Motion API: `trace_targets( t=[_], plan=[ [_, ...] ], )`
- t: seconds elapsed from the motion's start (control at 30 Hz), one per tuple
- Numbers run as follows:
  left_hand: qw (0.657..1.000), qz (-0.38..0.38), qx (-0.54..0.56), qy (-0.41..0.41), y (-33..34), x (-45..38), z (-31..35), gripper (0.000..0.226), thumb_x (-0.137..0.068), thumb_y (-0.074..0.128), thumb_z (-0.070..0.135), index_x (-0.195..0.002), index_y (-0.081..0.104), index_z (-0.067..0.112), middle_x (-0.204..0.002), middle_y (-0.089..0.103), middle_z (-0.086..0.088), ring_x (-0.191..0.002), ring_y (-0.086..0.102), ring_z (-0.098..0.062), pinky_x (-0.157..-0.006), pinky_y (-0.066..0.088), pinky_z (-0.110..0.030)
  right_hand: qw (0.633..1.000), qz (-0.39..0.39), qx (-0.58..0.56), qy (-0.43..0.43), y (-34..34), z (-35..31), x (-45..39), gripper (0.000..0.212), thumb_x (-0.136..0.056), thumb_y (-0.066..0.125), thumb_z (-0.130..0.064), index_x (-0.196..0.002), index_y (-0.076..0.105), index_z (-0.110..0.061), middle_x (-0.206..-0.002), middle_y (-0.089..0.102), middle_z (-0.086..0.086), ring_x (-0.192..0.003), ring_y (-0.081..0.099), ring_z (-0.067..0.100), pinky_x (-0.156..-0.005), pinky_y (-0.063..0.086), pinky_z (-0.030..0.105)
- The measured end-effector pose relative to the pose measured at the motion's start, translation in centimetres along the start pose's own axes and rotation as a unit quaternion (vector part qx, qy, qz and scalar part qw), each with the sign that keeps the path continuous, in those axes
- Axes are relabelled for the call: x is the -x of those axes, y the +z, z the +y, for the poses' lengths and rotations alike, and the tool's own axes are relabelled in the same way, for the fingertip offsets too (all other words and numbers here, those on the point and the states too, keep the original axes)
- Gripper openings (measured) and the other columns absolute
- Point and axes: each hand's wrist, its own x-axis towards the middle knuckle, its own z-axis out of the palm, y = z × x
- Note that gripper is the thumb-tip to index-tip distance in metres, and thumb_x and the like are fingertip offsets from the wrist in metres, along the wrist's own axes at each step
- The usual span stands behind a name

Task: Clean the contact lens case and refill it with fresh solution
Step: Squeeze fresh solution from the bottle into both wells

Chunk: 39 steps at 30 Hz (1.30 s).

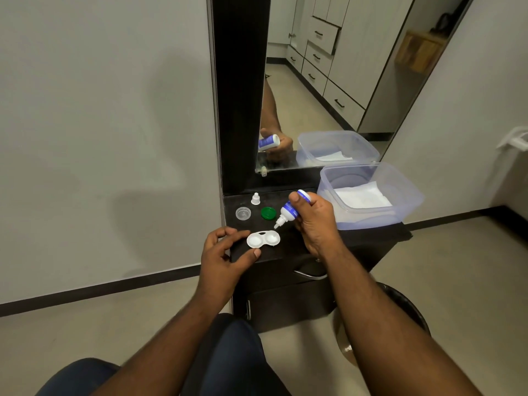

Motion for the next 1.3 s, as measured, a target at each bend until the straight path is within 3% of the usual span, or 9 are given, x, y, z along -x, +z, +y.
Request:
trace_targets(
  t=[0.13, 0.4, 0.53, 0.7, 1.03, 1.1, 1.2, 1.3],
  plan=[
    [1.0, 0.004, 0.0, 0.003, 0.04, 0.03, -0.03, 0.037, -0.072, 0.081, 0.016, -0.107, 0.07, 0.027, -0.116, 0.048, 0.003, -0.103, 0.045, 0.014, -0.075, 0.042, -0.002, 1.0, -0.004, 0.012, -0.001, -0.1, 0.18, -0.17, 0.017, -0.079, 0.07, -0.03, -0.085, 0.064, -0.015, -0.081, 0.064, 0.009, -0.08, 0.06, 0.021, -0.079, 0.053, 0.037],
    [1.0, 0.003, 0.001, 0.009, -0.03, 0.05, 0.11, 0.037, -0.073, 0.081, 0.015, -0.106, 0.07, 0.026, -0.116, 0.049, 0.0, -0.103, 0.047, 0.011, -0.074, 0.042, -0.003, 1.0, -0.007, 0.011, -0.012, -0.02, 0.31, -0.15, 0.032, -0.063, 0.076, -0.04, -0.08, 0.064, -0.015, -0.077, 0.063, 0.009, -0.076, 0.06, 0.021, -0.072, 0.053, 0.035],
    [1.0, 0.002, 0.004, 0.005, -0.05, 0.14, 0.2, 0.037, -0.073, 0.08, 0.015, -0.106, 0.07, 0.027, -0.116, 0.048, 0.001, -0.103, 0.046, 0.013, -0.073, 0.041, -0.002, 1.0, -0.01, 0.005, -0.011, -0.05, 0.31, -0.17, 0.034, -0.061, 0.076, -0.042, -0.08, 0.064, -0.015, -0.077, 0.063, 0.008, -0.078, 0.06, 0.021, -0.078, 0.052, 0.039],
    [1.0, 0.0, 0.003, 0.005, 0.0, 0.11, 0.3, 0.036, -0.074, 0.08, 0.015, -0.106, 0.07, 0.027, -0.116, 0.048, 0.002, -0.103, 0.045, 0.013, -0.072, 0.041, -0.001, 1.0, -0.01, 0.013, -0.01, -0.18, 0.33, -0.2, 0.019, -0.074, 0.074, -0.029, -0.082, 0.064, -0.014, -0.079, 0.062, 0.009, -0.078, 0.06, 0.021, -0.078, 0.053, 0.038],
    [1.0, 0.003, 0.003, 0.004, -0.02, 0.15, 0.07, 0.037, -0.074, 0.08, 0.018, -0.107, 0.07, 0.028, -0.115, 0.047, 0.008, -0.104, 0.044, 0.014, -0.073, 0.04, -0.001, 1.0, 0.002, 0.007, -0.004, -0.06, -0.01, 0.15, 0.023, -0.072, 0.075, -0.031, -0.084, 0.064, -0.015, -0.081, 0.063, 0.008, -0.08, 0.061, 0.02, -0.079, 0.053, 0.037],
    [1.0, -0.002, 0.007, 0.002, -0.04, 0.14, 0.04, 0.037, -0.074, 0.08, 0.018, -0.108, 0.07, 0.028, -0.115, 0.046, 0.01, -0.105, 0.044, 0.012, -0.073, 0.041, -0.001, 0.999, 0.015, -0.027, 0.01, -0.14, -0.15, 0.21, 0.013, -0.079, 0.071, -0.024, -0.086, 0.063, -0.015, -0.079, 0.063, 0.005, -0.075, 0.061, 0.015, -0.073, 0.054, 0.031],
    [1.0, -0.004, 0.011, -0.001, -0.12, 0.11, 0.08, 0.037, -0.074, 0.08, 0.017, -0.107, 0.069, 0.028, -0.114, 0.046, 0.01, -0.103, 0.044, 0.013, -0.073, 0.041, -0.001, 0.997, 0.033, -0.062, 0.021, -0.24, -0.38, 0.25, 0.011, -0.086, 0.065, -0.024, -0.083, 0.062, -0.014, -0.059, 0.059, -0.002, -0.051, 0.049, 0.006, -0.047, 0.041, 0.019],
    [1.0, -0.008, 0.012, -0.001, -0.15, 0.17, 0.06, 0.037, -0.074, 0.08, 0.018, -0.108, 0.069, 0.028, -0.114, 0.046, 0.009, -0.104, 0.044, 0.012, -0.074, 0.041, -0.002, 0.997, 0.039, -0.067, 0.029, -0.16, -0.62, 0.38, 0.012, -0.088, 0.062, -0.023, -0.084, 0.061, -0.012, -0.058, 0.056, -0.002, -0.042, 0.049, 0.002, -0.042, 0.039, 0.016]
  ],
)
